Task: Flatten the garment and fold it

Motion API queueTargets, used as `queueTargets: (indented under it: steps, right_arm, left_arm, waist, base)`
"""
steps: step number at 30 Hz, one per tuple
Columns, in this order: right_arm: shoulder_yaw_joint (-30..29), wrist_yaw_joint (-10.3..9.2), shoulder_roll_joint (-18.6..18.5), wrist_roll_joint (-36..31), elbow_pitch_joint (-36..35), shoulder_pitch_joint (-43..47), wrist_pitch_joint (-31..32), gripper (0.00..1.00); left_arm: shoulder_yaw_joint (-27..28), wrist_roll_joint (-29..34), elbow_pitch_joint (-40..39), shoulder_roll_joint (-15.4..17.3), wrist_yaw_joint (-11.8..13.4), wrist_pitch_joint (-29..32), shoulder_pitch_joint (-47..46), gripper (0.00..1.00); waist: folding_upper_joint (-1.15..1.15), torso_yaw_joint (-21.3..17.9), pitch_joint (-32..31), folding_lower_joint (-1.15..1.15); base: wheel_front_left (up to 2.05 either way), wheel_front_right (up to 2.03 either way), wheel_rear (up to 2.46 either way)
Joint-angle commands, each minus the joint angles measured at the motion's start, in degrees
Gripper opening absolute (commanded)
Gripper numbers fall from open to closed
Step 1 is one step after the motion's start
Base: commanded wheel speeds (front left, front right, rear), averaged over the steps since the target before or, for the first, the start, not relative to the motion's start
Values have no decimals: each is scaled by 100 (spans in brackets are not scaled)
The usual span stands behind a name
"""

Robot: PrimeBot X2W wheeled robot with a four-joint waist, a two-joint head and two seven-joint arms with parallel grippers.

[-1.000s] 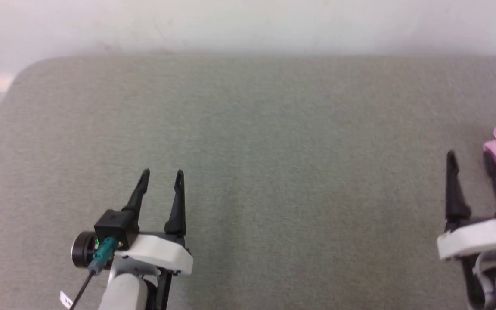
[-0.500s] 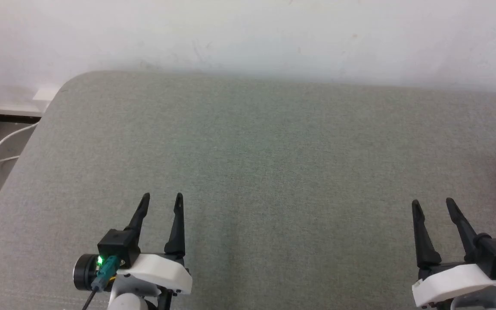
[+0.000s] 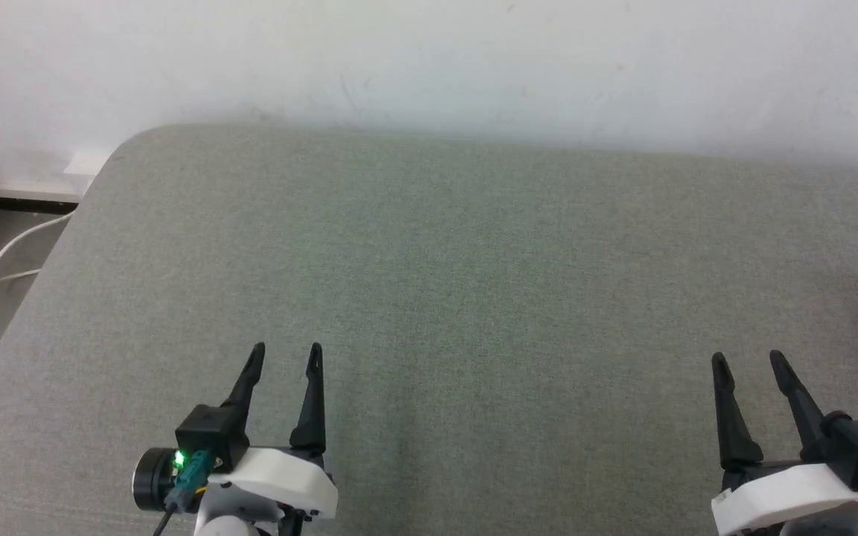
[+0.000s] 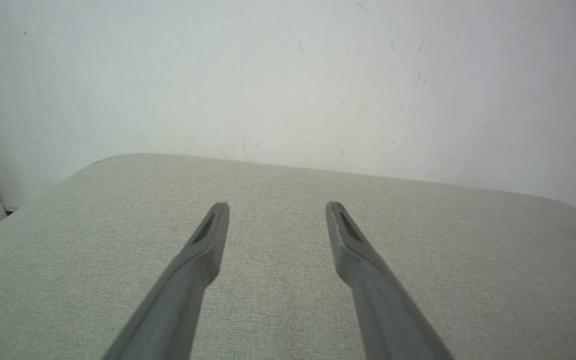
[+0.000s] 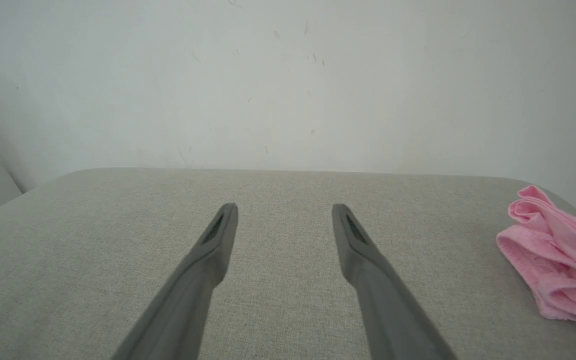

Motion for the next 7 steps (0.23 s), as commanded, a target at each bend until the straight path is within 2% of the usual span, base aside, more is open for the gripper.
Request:
queueTargets:
  steps: [1,6,7]
  right_arm:
    - [-1,-11,14,34,11,52,-26,100]
    - [5,-11,14,57,35,35,-39,100]
    - [0,0,-1,7,27,0,-1,0]
  left_arm:
    - [-14,-35,-11,-11,38,-27,90,100]
    - [-44,-81,25,-11,63,-27,66,100]
    - [-37,-70,16,0,33,4,0,0]
  waist:
    - [0,-2,3,0]
    - [0,9,34,0]
    - [0,7,32,0]
  base:
    - [0,0,0]
    - [0,0,0]
    - [0,0,0]
